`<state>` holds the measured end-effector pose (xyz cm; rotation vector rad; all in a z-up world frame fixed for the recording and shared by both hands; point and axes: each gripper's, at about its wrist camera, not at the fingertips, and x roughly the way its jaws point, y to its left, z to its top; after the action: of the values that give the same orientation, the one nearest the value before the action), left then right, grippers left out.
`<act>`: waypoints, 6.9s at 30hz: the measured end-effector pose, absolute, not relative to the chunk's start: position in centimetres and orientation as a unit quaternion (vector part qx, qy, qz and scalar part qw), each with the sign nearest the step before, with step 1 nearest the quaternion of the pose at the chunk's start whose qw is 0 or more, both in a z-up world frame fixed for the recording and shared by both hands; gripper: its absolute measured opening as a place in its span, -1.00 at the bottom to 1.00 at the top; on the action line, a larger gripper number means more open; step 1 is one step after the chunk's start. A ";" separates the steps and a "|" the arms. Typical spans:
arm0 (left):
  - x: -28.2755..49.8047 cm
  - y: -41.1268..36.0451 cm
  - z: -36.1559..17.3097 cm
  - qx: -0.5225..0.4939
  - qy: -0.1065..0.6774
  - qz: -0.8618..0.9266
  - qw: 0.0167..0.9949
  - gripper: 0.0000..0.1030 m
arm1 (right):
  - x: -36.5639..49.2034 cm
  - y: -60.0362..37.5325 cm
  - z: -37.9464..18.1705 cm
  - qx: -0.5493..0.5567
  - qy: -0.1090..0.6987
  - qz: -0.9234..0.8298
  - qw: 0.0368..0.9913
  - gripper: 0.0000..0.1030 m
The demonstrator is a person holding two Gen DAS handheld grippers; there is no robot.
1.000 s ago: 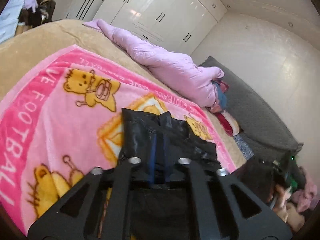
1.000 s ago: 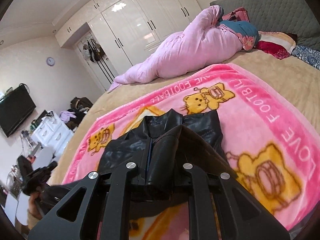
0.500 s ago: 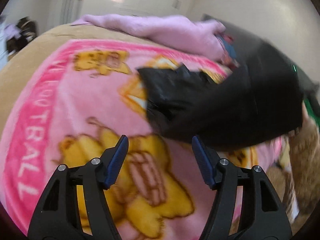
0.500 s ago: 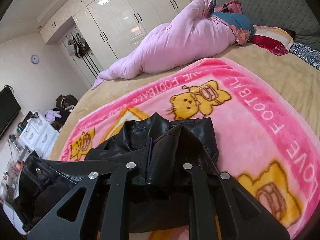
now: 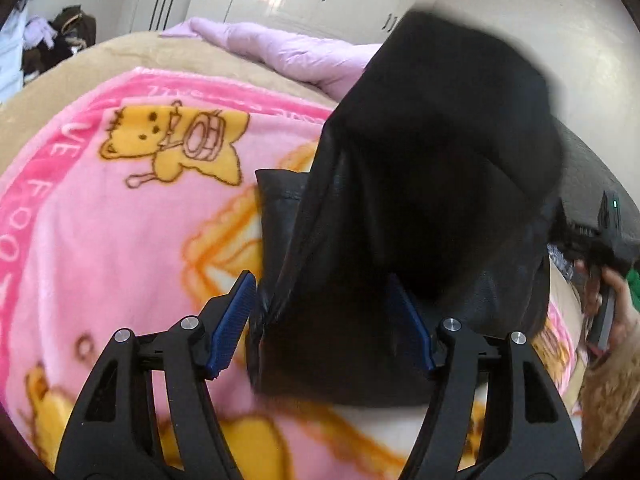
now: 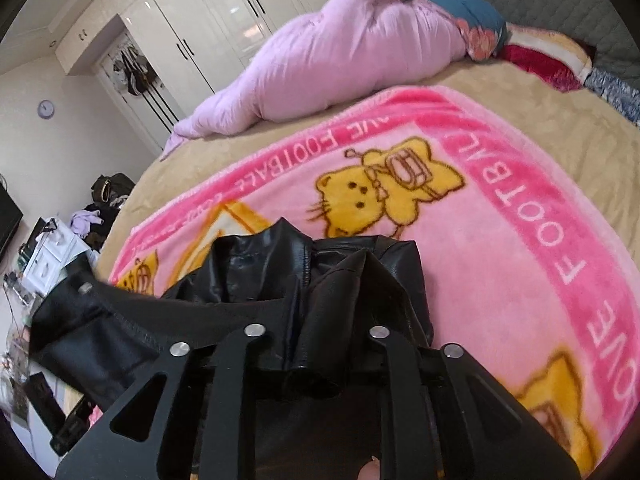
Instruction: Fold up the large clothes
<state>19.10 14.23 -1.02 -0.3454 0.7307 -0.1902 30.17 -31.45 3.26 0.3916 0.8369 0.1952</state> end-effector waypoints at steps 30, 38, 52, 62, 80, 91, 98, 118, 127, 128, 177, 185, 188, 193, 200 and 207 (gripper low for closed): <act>29.4 14.7 -1.9 -0.160 0.374 -0.115 0.906 -0.88 | 31.9 -32.4 -0.3 0.058 0.354 0.071 0.931 -0.88; 29.3 14.5 2.5 -0.167 0.305 -0.107 0.932 -0.88 | 33.6 -35.5 2.1 0.198 0.331 0.066 0.920 -0.88; 33.9 15.3 -5.8 -0.182 0.388 -0.046 0.902 -0.65 | 37.6 -34.1 -5.2 0.171 0.407 -0.003 0.897 -0.85; 32.6 16.3 -5.3 -0.209 0.364 -0.032 0.907 -0.24 | 36.6 -33.3 -5.3 0.135 0.408 -0.038 0.902 -0.43; 24.7 7.9 1.3 -0.095 0.299 -0.044 0.948 0.77 | 25.1 -30.6 -0.3 0.045 0.308 -0.021 0.950 -0.23; 22.4 2.5 -1.0 -0.039 0.347 -0.076 0.934 0.77 | 22.0 -24.4 -0.9 -0.009 0.320 0.055 0.946 0.19; 21.9 2.4 -2.0 -0.040 0.369 -0.071 0.926 0.77 | 21.7 -24.0 -2.1 -0.013 0.351 0.048 0.935 0.21; 22.0 2.1 -5.3 -0.022 0.402 -0.054 0.914 0.78 | 21.8 -26.1 -5.6 0.030 0.424 0.030 0.904 0.28; 21.6 2.0 -5.2 -0.022 0.405 -0.053 0.913 0.78 | 21.1 -26.4 -5.5 0.037 0.416 0.018 0.909 0.44; 21.5 2.0 -5.2 -0.022 0.405 -0.053 0.913 0.78 | 20.9 -26.4 -5.5 0.038 0.414 0.014 0.910 0.47; 14.8 2.3 -0.2 -0.053 0.371 -0.067 0.925 0.82 | 12.9 -25.0 -0.4 0.033 0.348 -0.019 0.937 0.91; 13.7 4.4 0.4 -0.058 0.364 -0.054 0.928 0.82 | 11.7 -23.0 1.1 0.029 0.338 -0.001 0.941 0.91; 13.3 5.4 0.5 -0.060 0.362 -0.048 0.929 0.82 | 11.5 -22.3 1.6 0.027 0.335 0.008 0.942 0.91; 12.7 7.2 0.5 -0.071 0.360 -0.040 0.929 0.82 | 11.1 -20.5 2.2 0.018 0.332 0.019 0.943 0.91; 12.1 9.4 0.4 -0.080 0.358 -0.026 0.930 0.82 | 10.8 -17.8 2.8 -0.001 0.329 0.042 0.944 0.91; 11.6 12.0 -0.1 -0.095 0.359 -0.008 0.929 0.82 | 10.9 -14.9 2.8 -0.017 0.332 0.068 0.941 0.91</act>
<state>11.58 11.97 -0.06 -0.1956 0.7348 -0.0164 10.93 -14.90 2.85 -0.0349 0.6764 0.1379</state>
